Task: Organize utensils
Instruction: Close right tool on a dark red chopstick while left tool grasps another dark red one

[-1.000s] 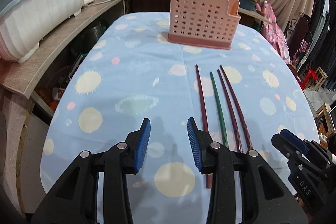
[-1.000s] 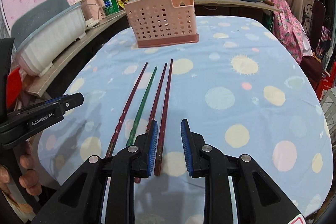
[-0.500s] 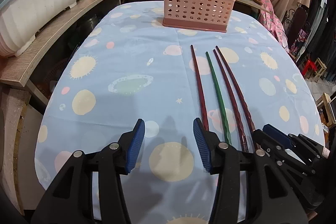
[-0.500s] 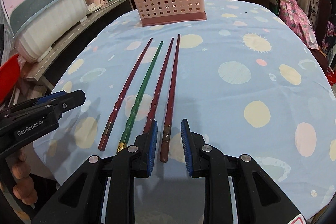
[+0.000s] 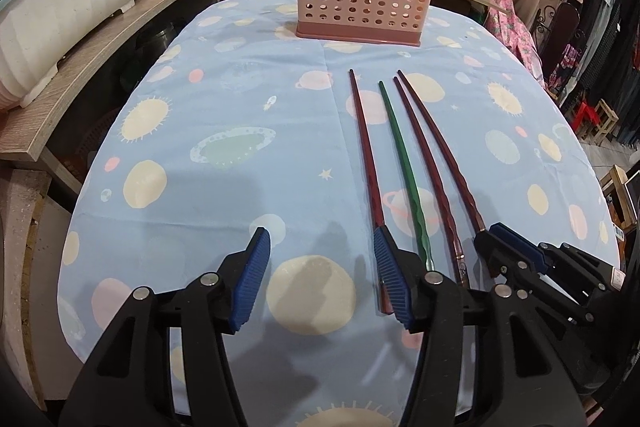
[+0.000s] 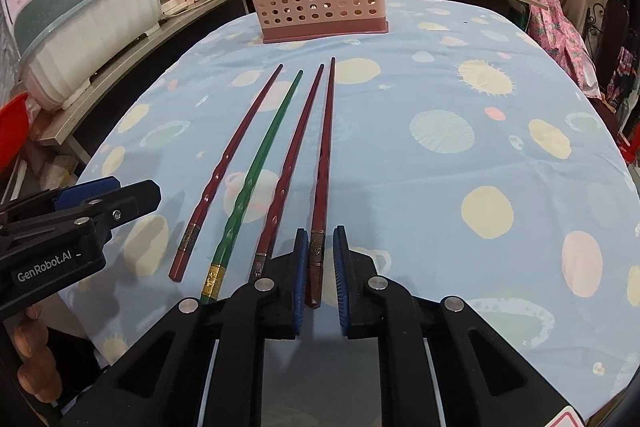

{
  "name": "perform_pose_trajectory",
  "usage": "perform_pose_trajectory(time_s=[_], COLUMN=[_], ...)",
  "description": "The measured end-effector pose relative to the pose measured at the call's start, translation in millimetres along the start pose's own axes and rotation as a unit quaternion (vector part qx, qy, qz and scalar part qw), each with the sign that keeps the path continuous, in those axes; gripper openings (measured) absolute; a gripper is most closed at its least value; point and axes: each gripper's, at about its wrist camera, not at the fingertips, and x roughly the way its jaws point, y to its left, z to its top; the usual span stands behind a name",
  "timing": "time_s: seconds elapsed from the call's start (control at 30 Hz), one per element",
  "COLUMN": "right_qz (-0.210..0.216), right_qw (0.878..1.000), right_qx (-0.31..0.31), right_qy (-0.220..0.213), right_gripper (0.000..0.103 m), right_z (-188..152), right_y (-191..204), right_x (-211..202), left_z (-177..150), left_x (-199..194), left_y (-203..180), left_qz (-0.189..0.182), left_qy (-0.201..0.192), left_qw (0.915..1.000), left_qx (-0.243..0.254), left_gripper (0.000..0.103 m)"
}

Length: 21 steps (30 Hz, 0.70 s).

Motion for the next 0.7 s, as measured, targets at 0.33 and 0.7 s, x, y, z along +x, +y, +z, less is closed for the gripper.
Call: perform_pose_trajectory(time_s=[0.33,0.7], right_qz=[-0.006,-0.006], right_qw=[1.000,1.000], right_qx=[0.008,0.015], right_qy=[-0.005,-0.006], right_gripper=[0.007,0.007], right_z=[-3.6,-8.0], right_y=[-4.4,-9.6], right_x=[-2.9,-7.0], left_z=[-8.2,-16.8], left_x=[3.8,14.4], left_y=[-9.4,-18.8], left_qz=[-0.011,-0.027], left_qy=[0.013,0.036], left_qw=[0.9998,0.9988], left_qx=[0.012,0.018], left_gripper=[0.053,0.056])
